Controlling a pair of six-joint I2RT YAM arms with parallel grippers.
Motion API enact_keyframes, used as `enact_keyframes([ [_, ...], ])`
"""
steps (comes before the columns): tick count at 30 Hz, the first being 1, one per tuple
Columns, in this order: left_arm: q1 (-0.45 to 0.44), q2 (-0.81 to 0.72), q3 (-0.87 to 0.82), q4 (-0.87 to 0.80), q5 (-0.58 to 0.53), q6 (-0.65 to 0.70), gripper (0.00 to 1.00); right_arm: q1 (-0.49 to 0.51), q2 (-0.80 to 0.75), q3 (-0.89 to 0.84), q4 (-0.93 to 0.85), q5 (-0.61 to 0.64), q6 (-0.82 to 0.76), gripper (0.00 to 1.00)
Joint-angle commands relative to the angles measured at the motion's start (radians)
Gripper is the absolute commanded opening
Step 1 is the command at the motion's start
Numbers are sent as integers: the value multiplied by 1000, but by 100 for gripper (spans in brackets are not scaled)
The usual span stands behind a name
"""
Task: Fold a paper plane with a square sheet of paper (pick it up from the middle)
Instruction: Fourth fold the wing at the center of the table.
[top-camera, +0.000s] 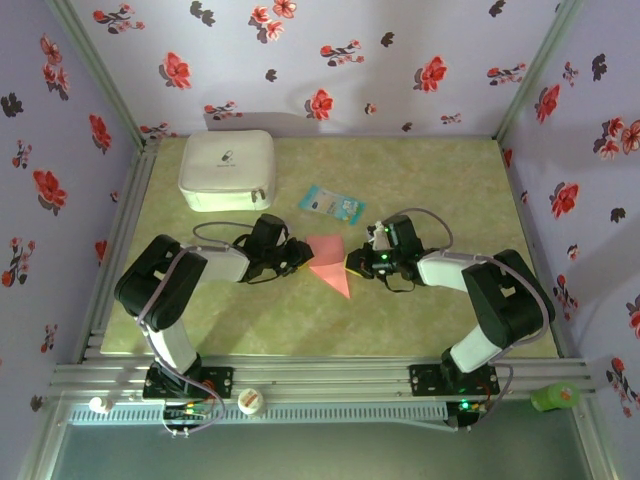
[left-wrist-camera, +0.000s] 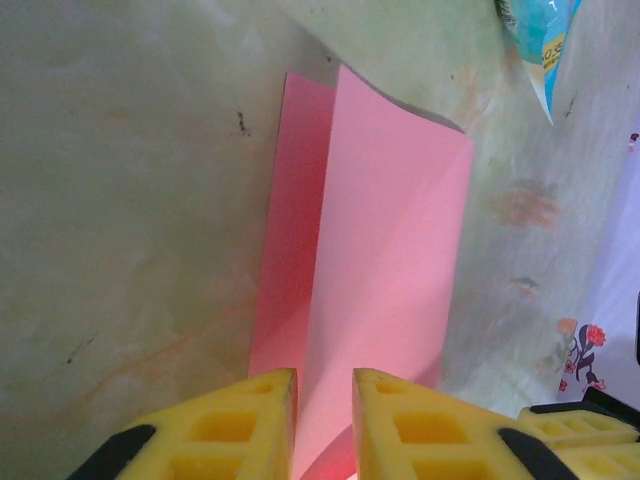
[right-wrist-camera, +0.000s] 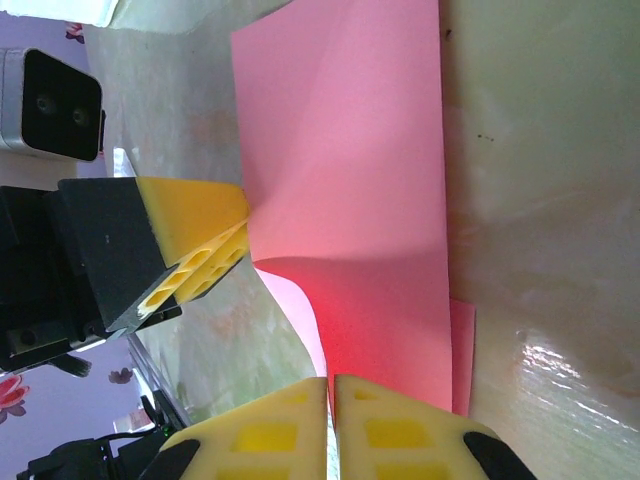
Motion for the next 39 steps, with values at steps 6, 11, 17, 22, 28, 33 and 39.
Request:
enact_keyframes([
  [6, 0, 17, 8, 15, 10, -3, 12, -8, -15, -5, -21, 18, -15, 11],
  [11, 0, 10, 3, 21, 7, -3, 3, -9, -18, -3, -33, 31, -17, 13],
  [17, 0, -33, -18, 12, -28, -11, 0, -9, -46, 53, -209, 111, -113, 22],
  [22, -9, -83, -37, 5, -75, -31, 0, -8, -147, 112, -462, 374, -247, 34],
  [28, -47, -108, -65, 21, -148, -95, 0, 64, -301, 2, -310, 487, -364, 38],
  [33, -79, -132, -80, 33, -192, -136, 0, 375, -341, -108, -96, 759, -682, 38],
  [39, -89, -157, -80, 27, -205, -142, 0, 504, -253, -140, 48, 897, -855, 41],
])
